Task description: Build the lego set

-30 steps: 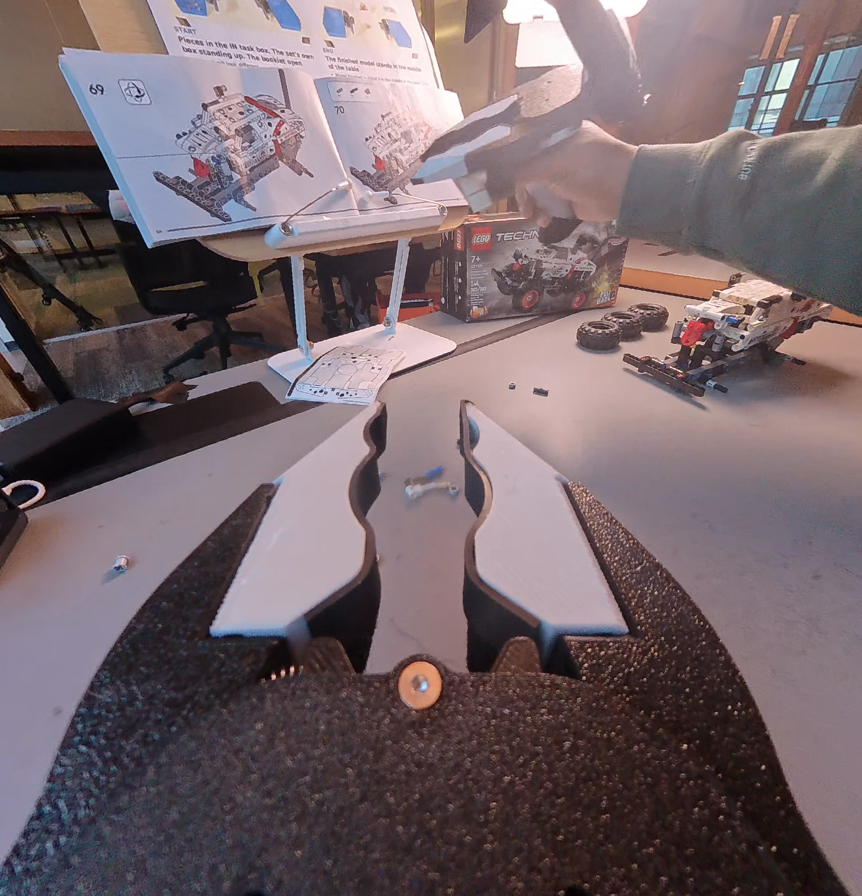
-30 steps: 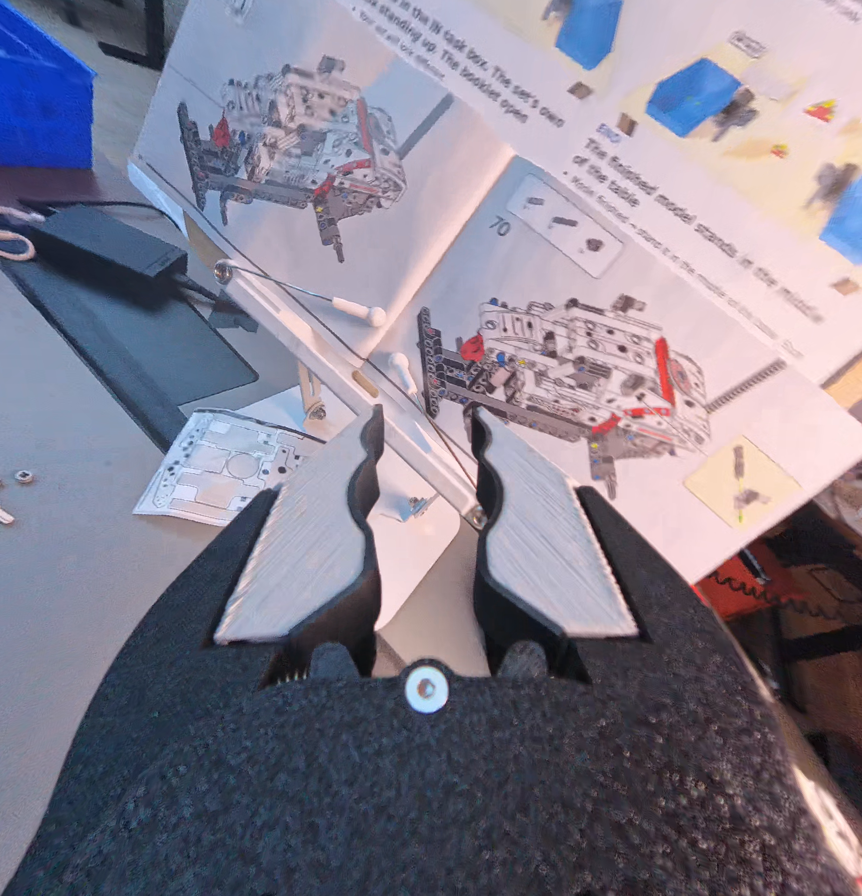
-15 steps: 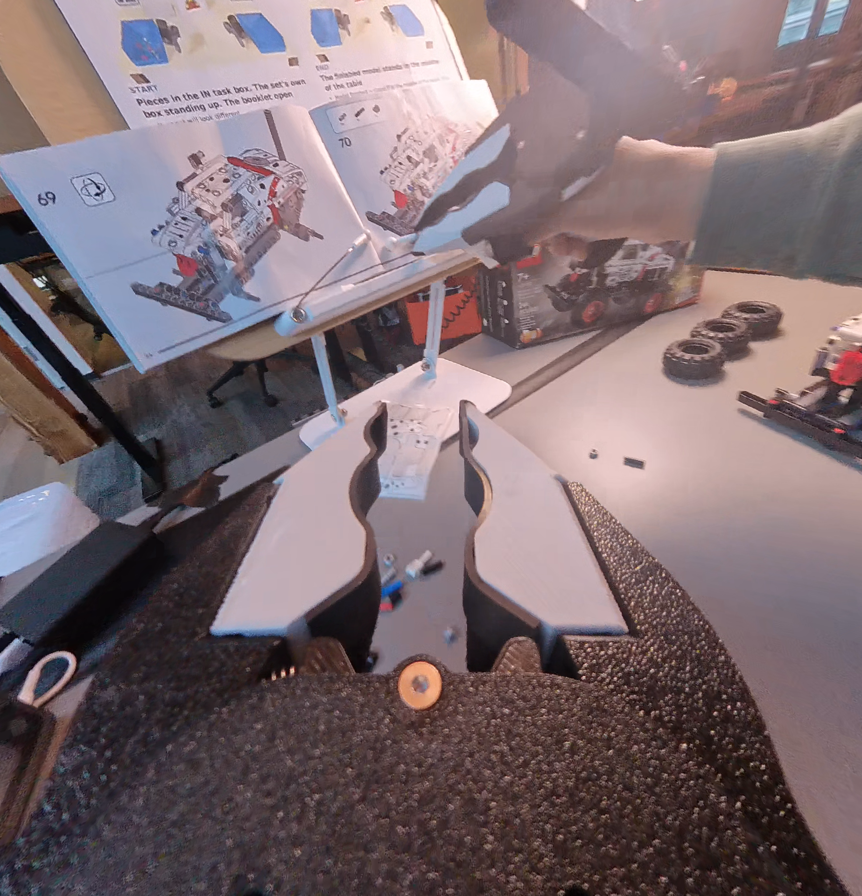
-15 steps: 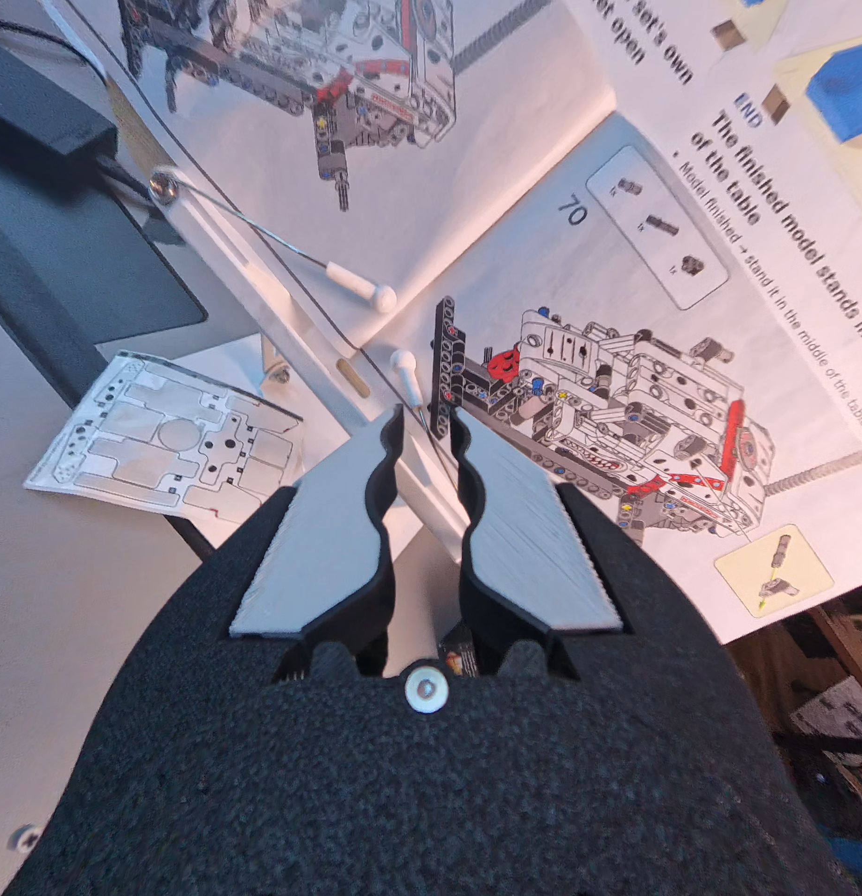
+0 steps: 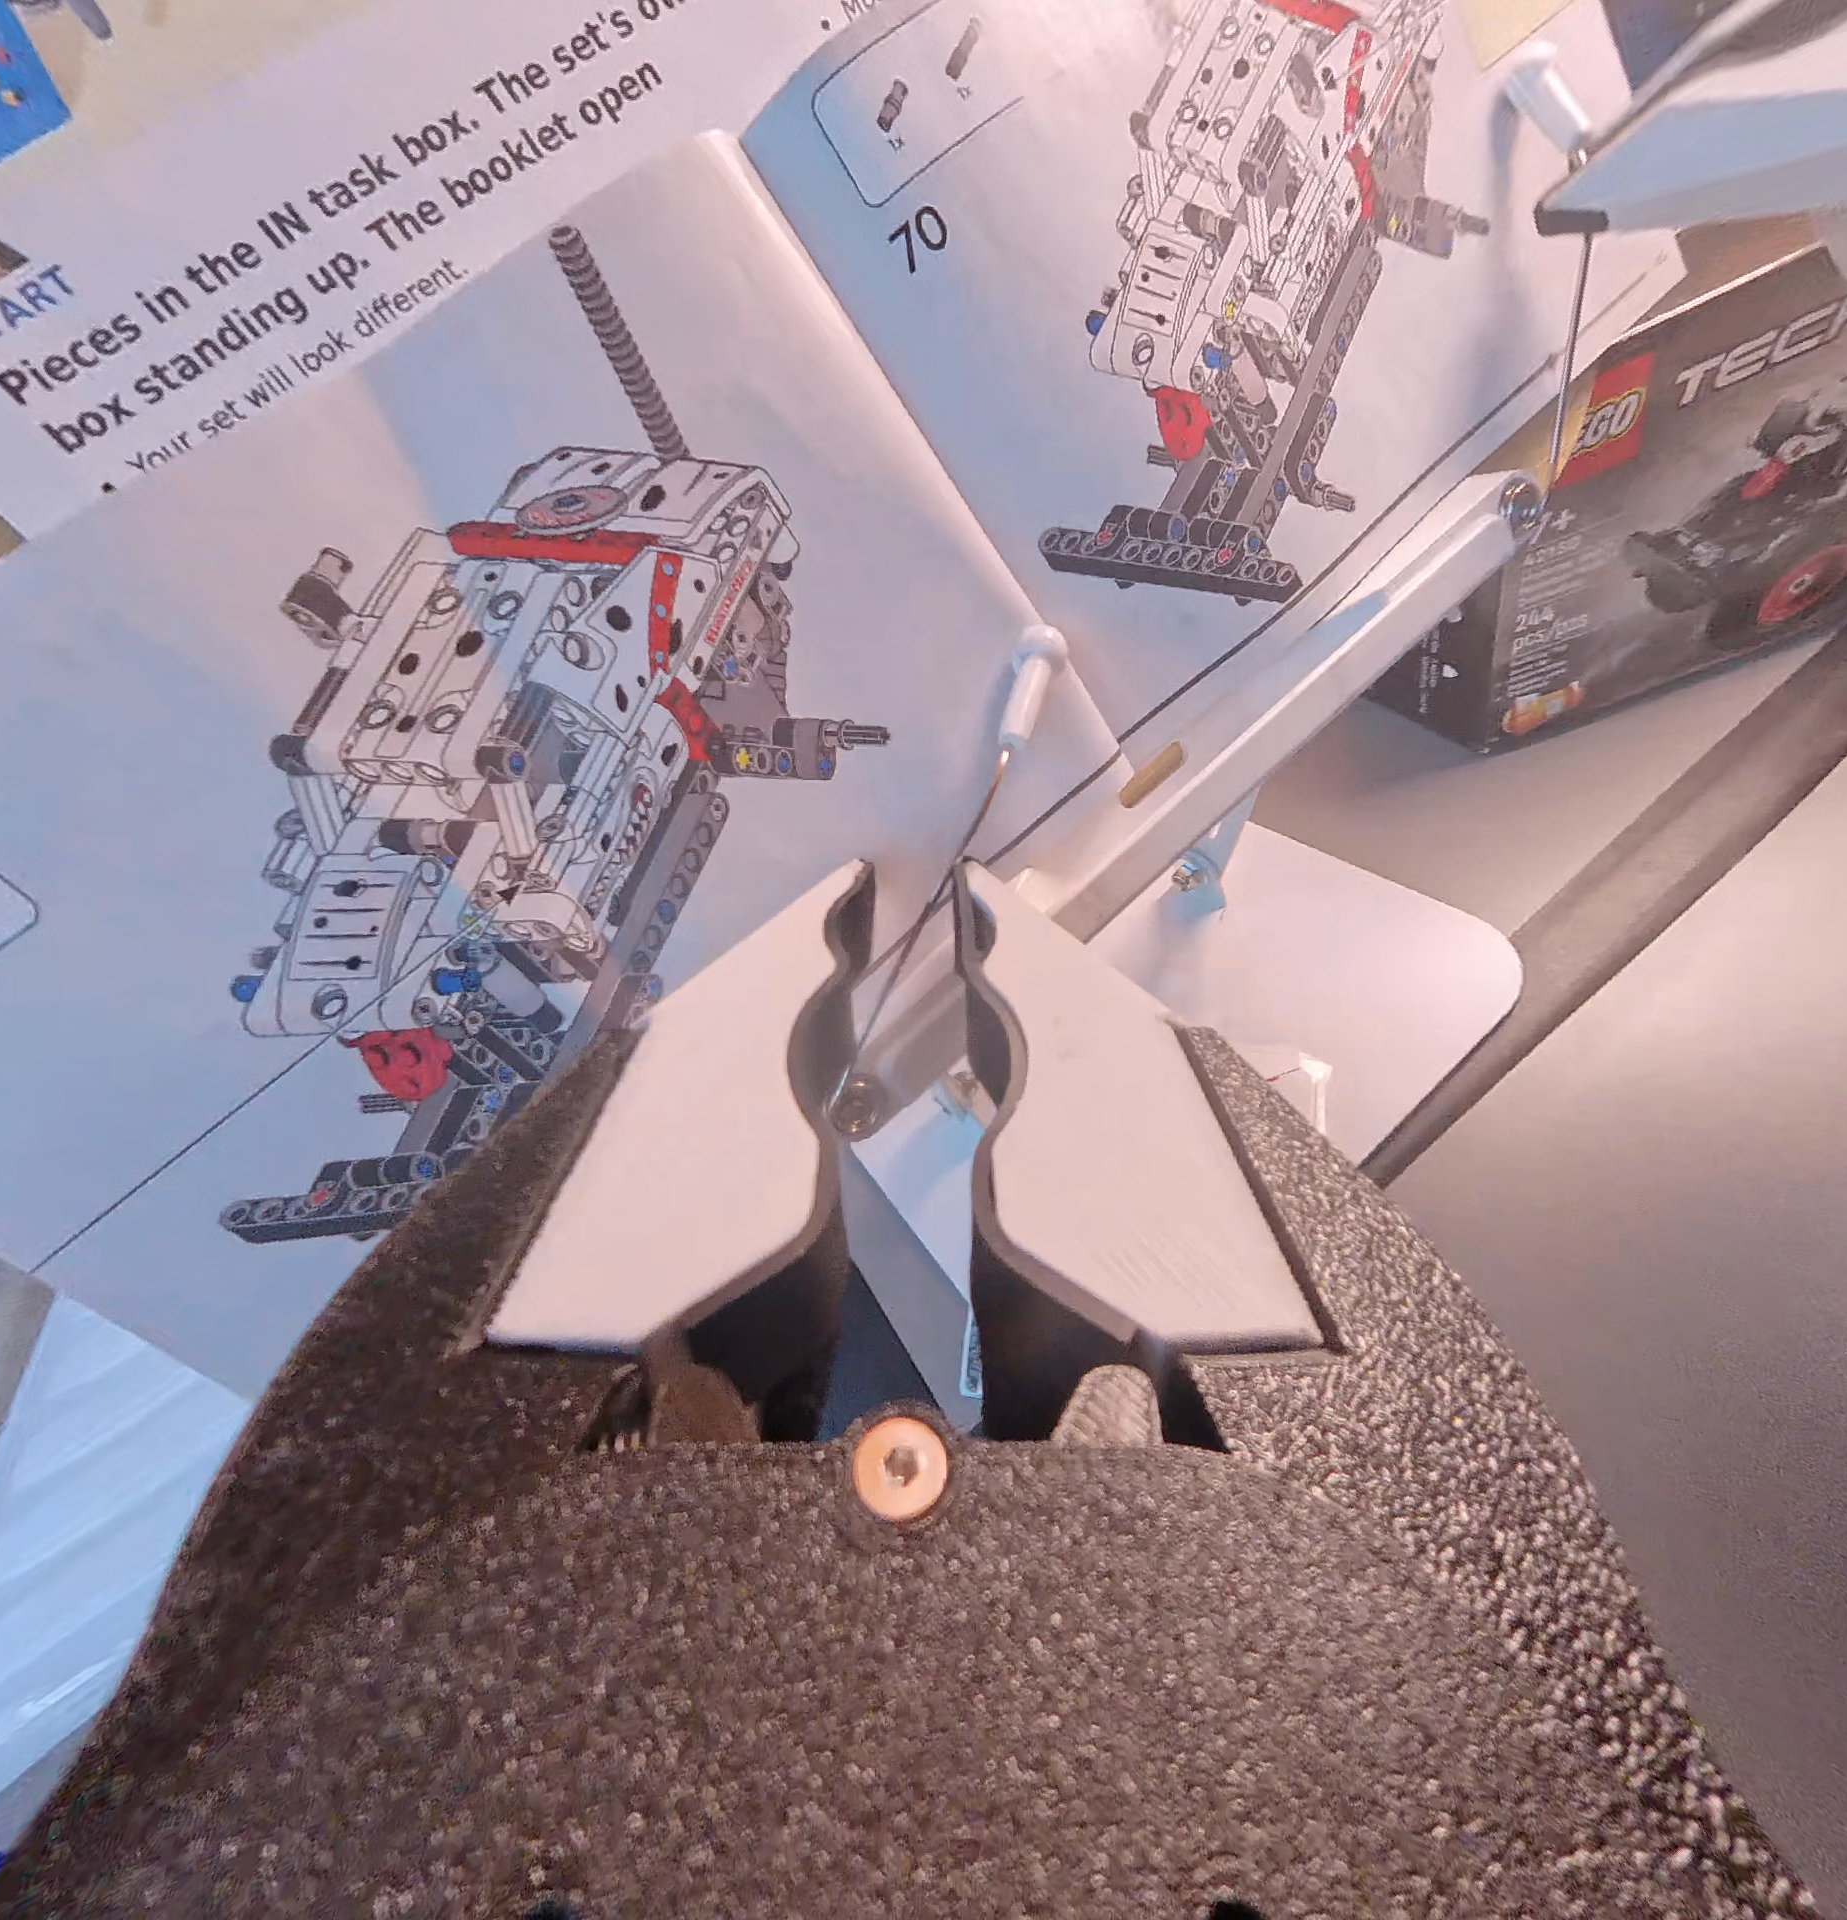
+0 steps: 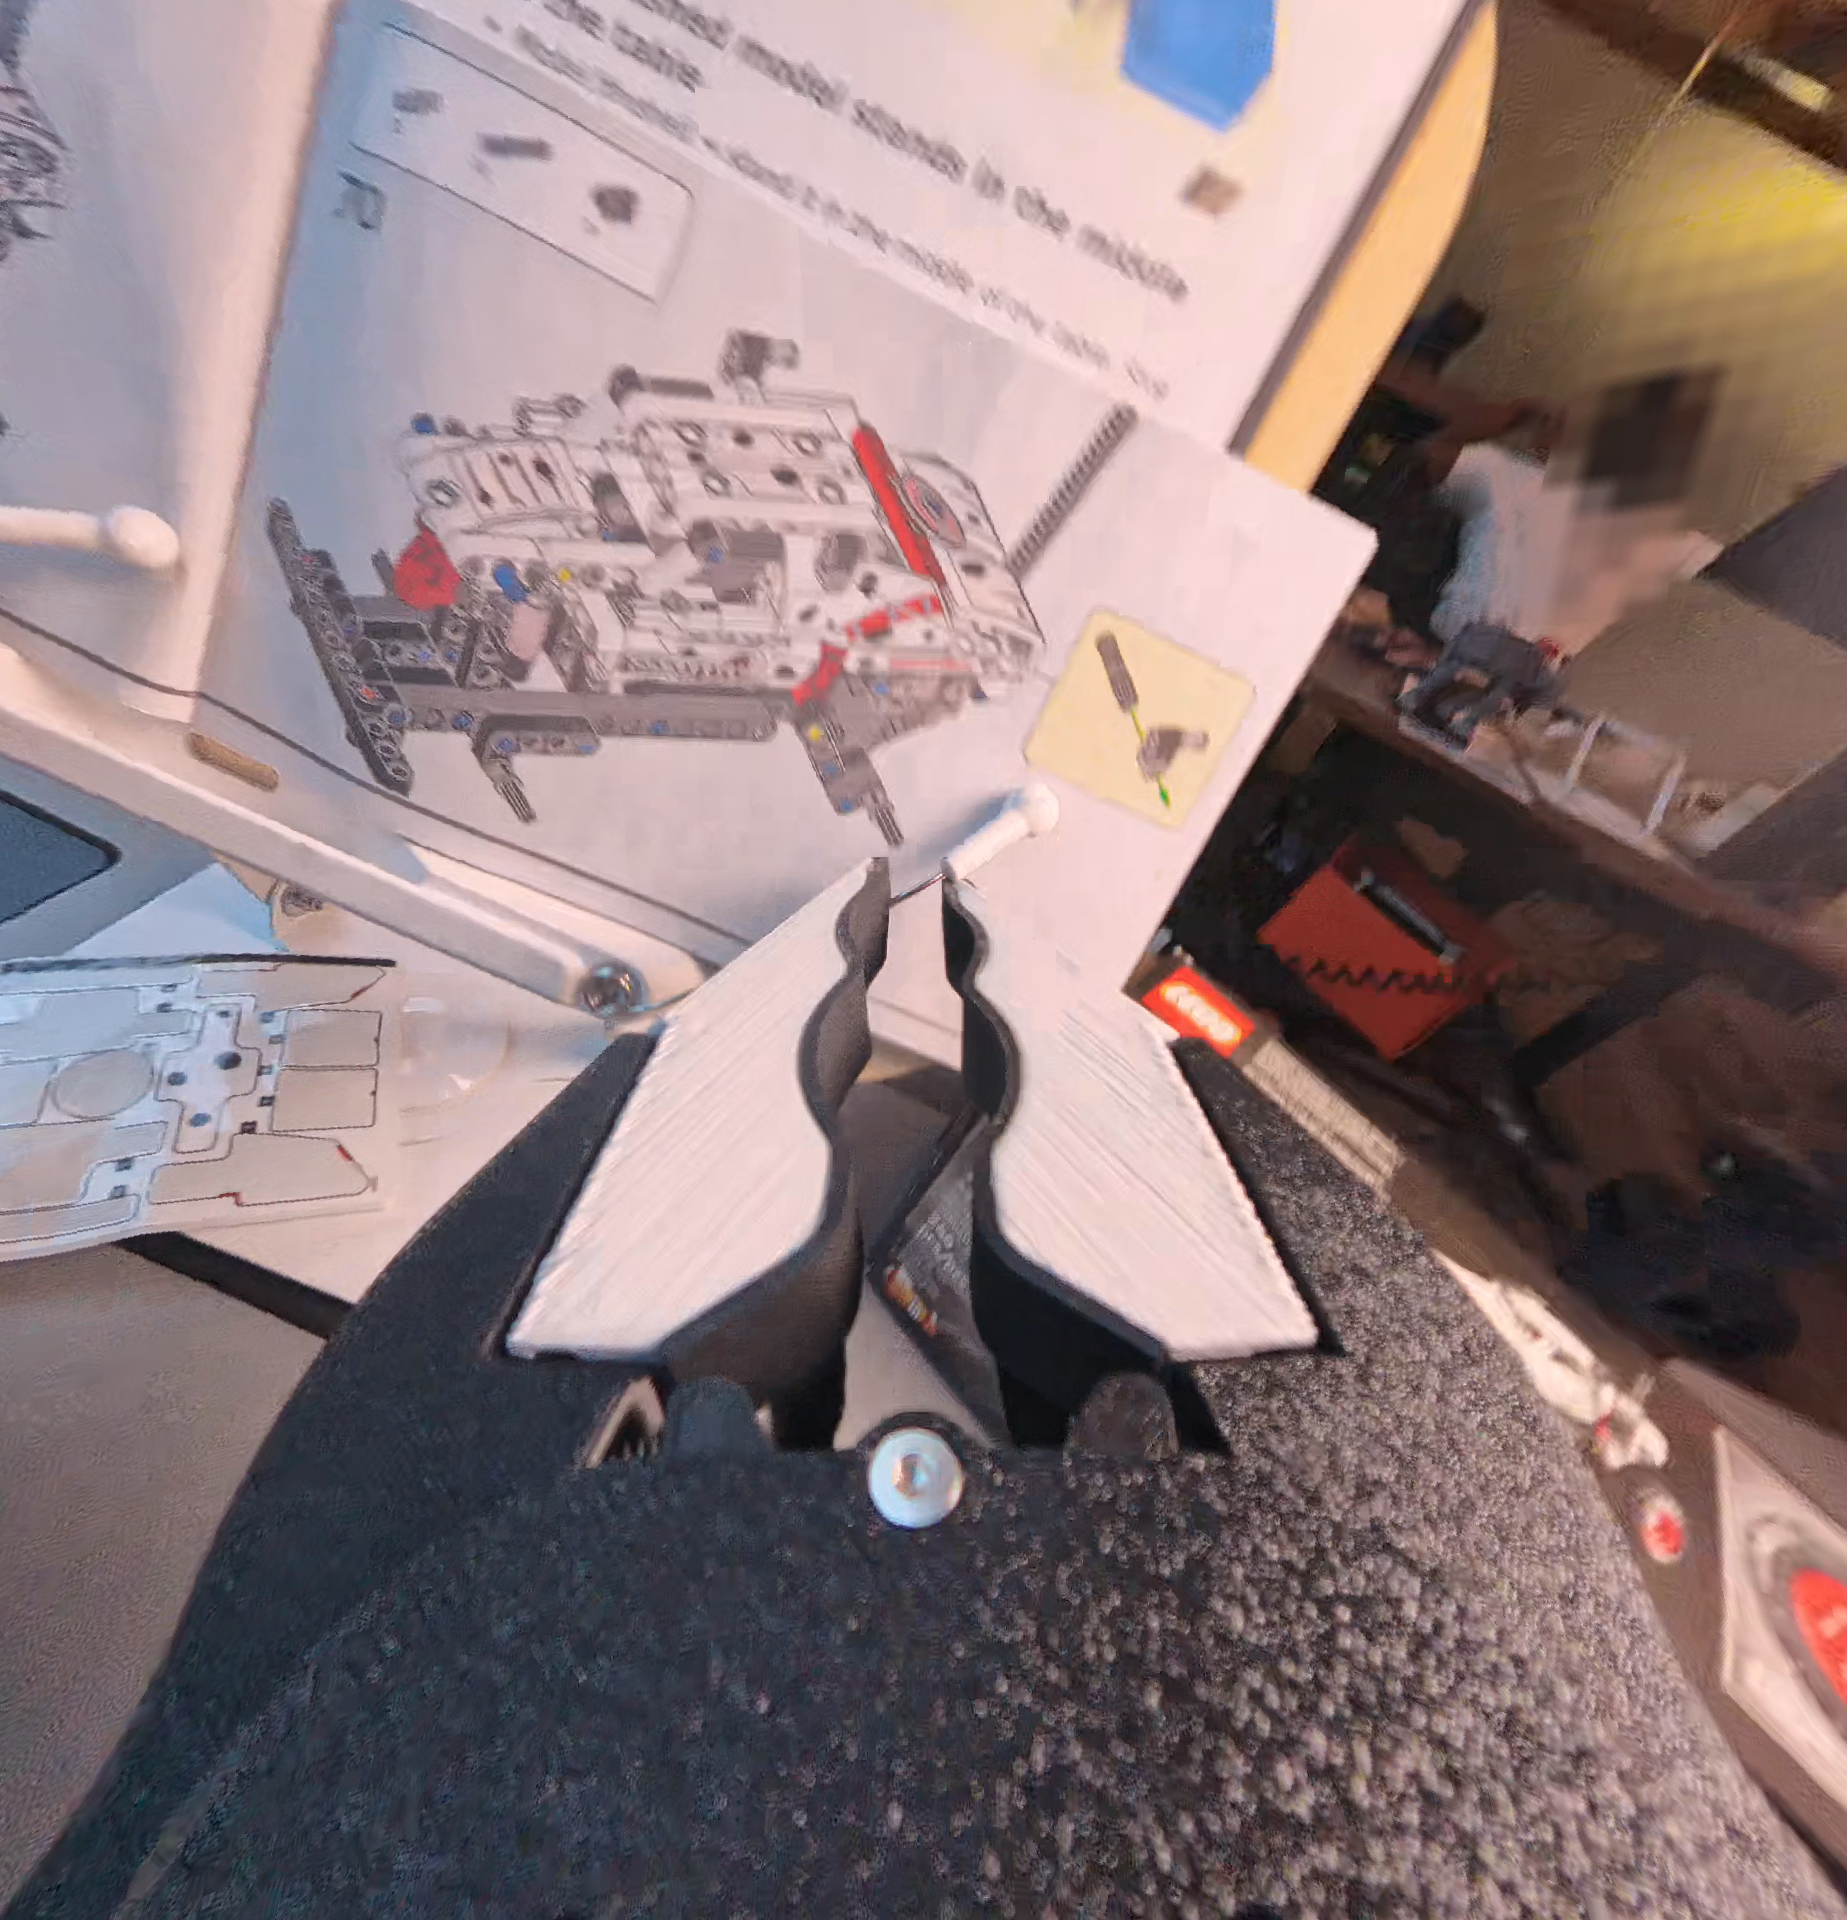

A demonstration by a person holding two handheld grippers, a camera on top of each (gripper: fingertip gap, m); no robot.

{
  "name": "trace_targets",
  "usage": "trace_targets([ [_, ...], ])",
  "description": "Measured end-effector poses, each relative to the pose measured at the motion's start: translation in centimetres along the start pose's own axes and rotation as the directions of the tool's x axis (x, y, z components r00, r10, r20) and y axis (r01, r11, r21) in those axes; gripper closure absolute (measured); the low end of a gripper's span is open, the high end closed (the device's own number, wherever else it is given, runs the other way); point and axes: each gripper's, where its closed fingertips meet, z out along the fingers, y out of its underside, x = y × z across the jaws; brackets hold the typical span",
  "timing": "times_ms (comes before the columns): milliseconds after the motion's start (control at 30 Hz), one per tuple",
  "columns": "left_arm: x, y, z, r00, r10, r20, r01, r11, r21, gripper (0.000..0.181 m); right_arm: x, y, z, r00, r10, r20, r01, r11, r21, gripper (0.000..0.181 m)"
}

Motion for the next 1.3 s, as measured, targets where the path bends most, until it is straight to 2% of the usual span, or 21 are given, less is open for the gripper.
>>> trace_targets([
  [33,0.3,0.0,-0.1,0.999,-0.021,-0.035,0.021,1.0,0.005,0.176,0.2,1.1,-0.3,0.998,0.069,0.012,-0.069,0.997,-0.019,0.171],
  [100,-0.3,-0.2,-0.4,0.998,-0.06,-0.017,0.061,0.998,0.029,0.178,0.1,2.7,-1.0,0.974,0.221,0.042,-0.218,0.974,-0.061,0.169],
  [200,-2.1,-0.2,-1.2,0.987,-0.159,0.029,0.157,0.986,0.055,0.181,-0.4,3.8,-2.1,0.89,0.442,0.114,-0.432,0.896,-0.109,0.165],
  [233,-2.7,0.0,-1.5,0.977,-0.212,0.027,0.21,0.976,0.057,0.181,-0.5,4.3,-2.3,0.867,0.483,0.119,-0.467,0.873,-0.139,0.159],
  [267,-3.4,0.4,-1.8,0.961,-0.275,0.022,0.273,0.96,0.059,0.179,-0.5,5.0,-2.5,0.858,0.504,0.1,-0.484,0.858,-0.17,0.141],
  [333,-4.2,1.5,-2.5,0.926,-0.378,0.011,0.377,0.924,0.067,0.176,-0.9,6.1,-2.9,0.842,0.529,0.102,-0.499,0.838,-0.223,0.143],
  [367,-4.4,2.1,-2.8,0.909,-0.417,0.006,0.415,0.907,0.072,0.175,-0.9,6.5,-3.1,0.83,0.55,0.096,-0.519,0.823,-0.231,0.134],
  [433,-4.3,3.1,-3.4,0.877,-0.481,-0.011,0.48,0.874,0.074,0.172,0.0,6.1,-3.7,0.854,0.518,0.048,-0.503,0.845,-0.179,0.124],
  [500,-4.1,4.0,-3.9,0.826,-0.564,-0.025,0.564,0.822,0.079,0.167,0.4,4.0,-4.2,0.902,0.432,0.019,-0.429,0.899,-0.093,0.12],
  [567,-3.9,4.9,-4.5,0.747,-0.663,-0.048,0.665,0.742,0.084,0.165,-0.4,1.7,-4.0,0.931,0.363,0.029,-0.362,0.931,-0.048,0.109],
  [600,-3.9,5.6,-4.7,0.712,-0.7,-0.041,0.701,0.709,0.076,0.17,-0.8,0.7,-3.6,0.944,0.329,0.024,-0.328,0.944,-0.037,0.103],
  [633,-3.9,6.2,-5.0,0.698,-0.716,-0.031,0.715,0.695,0.075,0.168,-1.2,-0.1,-3.0,0.954,0.3,0.018,-0.299,0.954,-0.031,0.097],
  [733,-3.5,7.0,-6.3,0.749,-0.662,0.001,0.659,0.746,0.093,0.163,-2.4,-1.4,-0.4,0.965,0.262,-0.008,-0.262,0.964,-0.049,0.078],
  [767,-3.4,7.0,-6.8,0.769,-0.639,0.008,0.636,0.766,0.099,0.161,-2.8,-1.3,0.5,0.968,0.252,-0.014,-0.253,0.965,-0.066,0.077],
  [833,-3.3,6.8,-7.8,0.804,-0.594,0.017,0.589,0.801,0.104,0.158,-3.3,-1.1,1.8,0.97,0.238,-0.045,-0.241,0.967,-0.078,0.079],
  [967,-3.8,5.8,-9.3,0.865,-0.5,0.036,0.494,0.862,0.111,0.156,-3.8,-1.4,2.1,0.974,0.209,-0.083,-0.214,0.976,-0.046,0.089],
  [1200,-3.0,3.8,-9.6,0.89,-0.456,0.008,0.451,0.882,0.133,0.155,-4.3,-1.7,1.8,0.981,0.174,-0.087,-0.178,0.984,-0.034,0.104],
  [1300,-2.1,3.5,-9.3,0.899,-0.438,-0.011,0.436,0.89,0.132,0.151,-4.3,-2.1,1.3,0.987,0.128,-0.098,-0.13,0.991,-0.013,0.126],
])
